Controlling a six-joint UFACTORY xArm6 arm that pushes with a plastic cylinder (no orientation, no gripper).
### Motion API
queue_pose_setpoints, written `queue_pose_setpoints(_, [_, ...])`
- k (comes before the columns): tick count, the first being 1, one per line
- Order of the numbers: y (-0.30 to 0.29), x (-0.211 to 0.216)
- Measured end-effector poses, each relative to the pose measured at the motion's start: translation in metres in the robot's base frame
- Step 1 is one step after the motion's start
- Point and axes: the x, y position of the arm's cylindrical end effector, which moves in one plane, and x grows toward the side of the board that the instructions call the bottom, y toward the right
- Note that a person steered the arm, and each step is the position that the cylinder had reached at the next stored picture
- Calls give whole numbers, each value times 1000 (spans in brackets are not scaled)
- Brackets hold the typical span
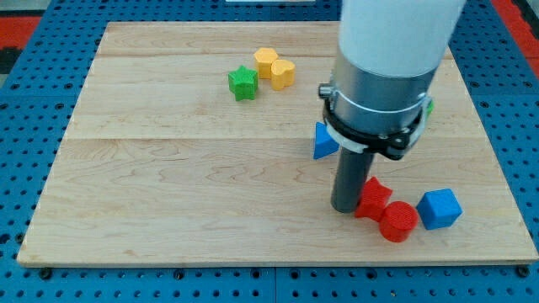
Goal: Slide the blue triangle down a bit
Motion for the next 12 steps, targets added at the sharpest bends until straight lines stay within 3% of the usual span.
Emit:
queue_pose_setpoints(3, [23, 0])
queue_pose_setpoints(4, [-7, -19])
queue_pose_setpoints(6, [-84, -94])
queue_pose_setpoints(7, [-74, -138])
queue_pose_setpoints(9, [-71, -140])
queue_pose_setpoints(10, [-48, -109])
queue_pose_setpoints(12, [-44, -105])
